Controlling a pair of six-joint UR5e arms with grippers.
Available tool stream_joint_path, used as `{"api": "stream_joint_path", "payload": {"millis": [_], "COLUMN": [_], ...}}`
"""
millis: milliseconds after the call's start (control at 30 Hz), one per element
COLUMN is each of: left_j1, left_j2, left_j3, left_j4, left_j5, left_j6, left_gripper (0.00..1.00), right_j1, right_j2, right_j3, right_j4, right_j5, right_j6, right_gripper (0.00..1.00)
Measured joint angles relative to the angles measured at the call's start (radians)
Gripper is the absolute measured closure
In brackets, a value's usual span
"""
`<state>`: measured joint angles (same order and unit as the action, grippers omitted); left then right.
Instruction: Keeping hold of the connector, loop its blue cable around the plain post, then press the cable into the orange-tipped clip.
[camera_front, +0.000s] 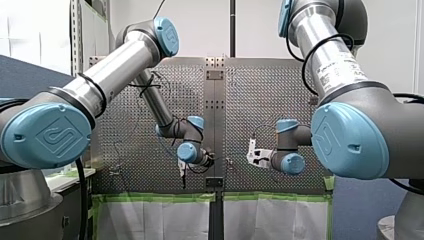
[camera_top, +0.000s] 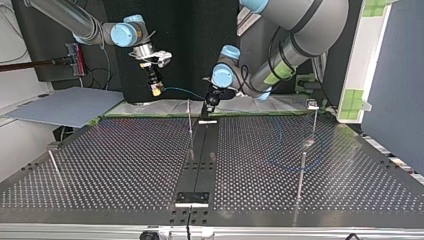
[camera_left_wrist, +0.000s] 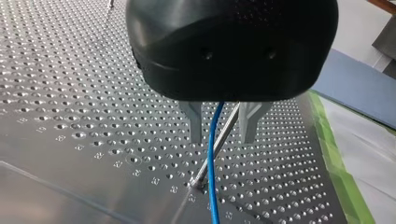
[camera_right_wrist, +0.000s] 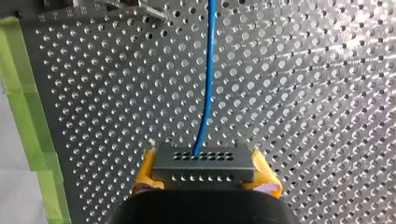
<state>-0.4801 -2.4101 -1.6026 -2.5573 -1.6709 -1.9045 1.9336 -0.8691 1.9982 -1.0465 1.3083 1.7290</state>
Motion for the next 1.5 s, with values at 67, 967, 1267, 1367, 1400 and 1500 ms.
{"api": "stream_joint_path", "payload": {"millis": [67, 967, 1267, 1367, 1400, 1500], "left_j1": [0.003, 0.023, 0.012, 0.003, 0.0, -0.01], "left_j2": [0.0, 0.0, 0.001, 0.001, 0.001, 0.001], "left_j3": [0.0, 0.0, -0.002, -0.008, -0.011, -0.027], "left_j4": [0.001, 0.012, 0.001, 0.0, 0.002, 0.02], "left_j5": [0.0, 0.04, 0.007, -0.017, -0.025, -0.052], "left_j6": [0.0, -0.005, 0.055, 0.079, 0.087, 0.106], "left_gripper": [0.59, 0.98, 0.98, 0.98, 0.98, 0.98], "right_j1": [0.0, -0.016, -0.032, -0.034, -0.034, -0.035], "right_j2": [0.0, 0.0, 0.0, 0.0, 0.0, 0.001], "right_j3": [0.0, 0.0, 0.0, 0.0, 0.0, 0.0], "right_j4": [0.0, 0.023, 0.038, 0.039, 0.039, 0.04], "right_j5": [-0.013, -0.002, 0.082, 0.106, 0.111, 0.121], "right_j6": [0.0, 0.0, -0.015, -0.018, -0.019, -0.021], "right_gripper": [1.0, 1.0, 1.0, 1.0, 1.0, 1.0]}}
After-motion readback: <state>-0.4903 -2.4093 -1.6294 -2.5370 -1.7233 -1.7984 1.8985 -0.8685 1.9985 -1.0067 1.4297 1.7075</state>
